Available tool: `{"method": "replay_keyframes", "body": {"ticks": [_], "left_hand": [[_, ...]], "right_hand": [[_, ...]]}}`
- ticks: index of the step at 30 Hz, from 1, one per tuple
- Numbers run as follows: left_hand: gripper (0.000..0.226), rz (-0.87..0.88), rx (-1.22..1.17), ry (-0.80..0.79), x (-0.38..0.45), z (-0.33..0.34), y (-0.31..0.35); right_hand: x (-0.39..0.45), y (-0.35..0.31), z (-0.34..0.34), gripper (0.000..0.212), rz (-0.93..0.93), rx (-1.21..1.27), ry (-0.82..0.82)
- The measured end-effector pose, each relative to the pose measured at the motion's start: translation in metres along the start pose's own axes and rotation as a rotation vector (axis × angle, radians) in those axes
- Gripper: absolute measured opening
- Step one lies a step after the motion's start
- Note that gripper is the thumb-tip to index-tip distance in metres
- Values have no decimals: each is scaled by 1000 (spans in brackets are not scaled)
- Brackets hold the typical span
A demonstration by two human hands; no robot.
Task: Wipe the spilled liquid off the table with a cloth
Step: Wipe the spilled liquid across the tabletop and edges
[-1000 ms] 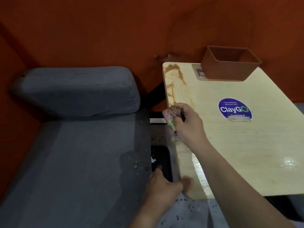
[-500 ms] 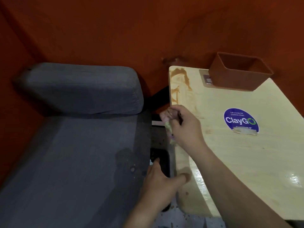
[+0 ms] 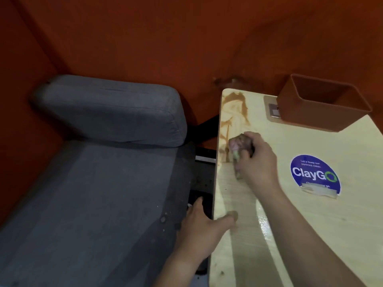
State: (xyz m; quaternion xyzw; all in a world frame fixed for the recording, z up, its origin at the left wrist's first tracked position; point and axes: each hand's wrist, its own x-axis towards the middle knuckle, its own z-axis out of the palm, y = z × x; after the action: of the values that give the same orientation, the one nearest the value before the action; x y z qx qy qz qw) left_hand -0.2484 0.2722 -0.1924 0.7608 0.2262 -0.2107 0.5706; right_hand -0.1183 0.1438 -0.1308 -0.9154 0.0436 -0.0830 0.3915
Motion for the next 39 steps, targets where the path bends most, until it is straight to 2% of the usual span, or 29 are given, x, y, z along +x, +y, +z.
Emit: {"method": "replay_keyframes", "body": {"ticks": [2,5,7,9,12,15,18,20,23,25,28,31,35,36,38,39], "left_hand": [[126,-20,-32,-4,3,2,2],[111,-45,-52,-18,7,4,1],[116,-25,-79,-10,7,5,-1],[119,-25,-91,5,6,7,-2],[105,-58,-116,-4,7,9,-4],[98,-67,-99,9,9,11,-7],[114,-36,-82,43,9,12,-3],[102,-9,-85,35,11,12,0],[85,24,-95,19,10,10,1],[93,31,-81,50,9,9,-1],[95,22,-77,74,12,6,2],[109,35,-95,101,17,4,16],[121,41,-95,125,27,8,32],[114,41,-83,135,29,9,34],[86,28,-61,158,32,11,39],[80,19,-67,159,32,12,40]], "right_hand": [[-10,-17,19,48,-36,68,-52],[-9,-21,24,49,10,188,-98],[6,-11,7,47,61,234,-35],[27,4,-15,45,111,179,62],[44,27,-33,42,181,39,127],[35,15,-18,41,98,21,67],[9,-14,11,41,-48,83,-44],[-9,-28,28,43,-71,143,-100],[-17,-29,31,50,-8,230,-139],[1,-18,14,47,35,294,-63],[49,10,-25,43,99,196,67],[79,34,-41,43,197,95,55],[66,19,-19,44,78,101,15],[58,10,-8,46,34,136,-12],[44,-10,14,47,-48,180,-66],[40,-17,24,48,-62,203,-95]]}}
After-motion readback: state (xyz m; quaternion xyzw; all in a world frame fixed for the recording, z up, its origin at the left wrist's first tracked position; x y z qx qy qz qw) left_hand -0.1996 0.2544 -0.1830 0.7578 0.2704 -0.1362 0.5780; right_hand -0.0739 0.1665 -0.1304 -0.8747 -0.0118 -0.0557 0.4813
